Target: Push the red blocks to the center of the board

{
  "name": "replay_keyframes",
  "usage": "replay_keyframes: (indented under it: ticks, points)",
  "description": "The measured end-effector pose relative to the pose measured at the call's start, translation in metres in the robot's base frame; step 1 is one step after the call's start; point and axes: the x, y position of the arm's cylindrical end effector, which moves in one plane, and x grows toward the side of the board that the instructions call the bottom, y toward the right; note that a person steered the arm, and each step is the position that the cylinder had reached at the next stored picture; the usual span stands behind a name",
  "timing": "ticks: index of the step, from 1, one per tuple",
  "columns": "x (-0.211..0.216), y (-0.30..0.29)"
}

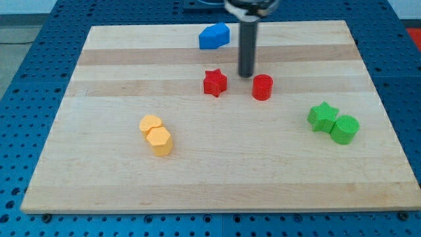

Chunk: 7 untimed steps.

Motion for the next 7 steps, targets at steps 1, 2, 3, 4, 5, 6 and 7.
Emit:
replay_keyframes:
  ticks: [1, 2, 3, 4, 5, 6, 7]
  points:
    - [0.002, 0.053]
    - [0.037, 0.059]
    - [0.055, 0.045]
    - [0.057, 0.020]
    - [0.057, 0.002]
    - [0.045, 0.004]
    - [0.043, -0.002]
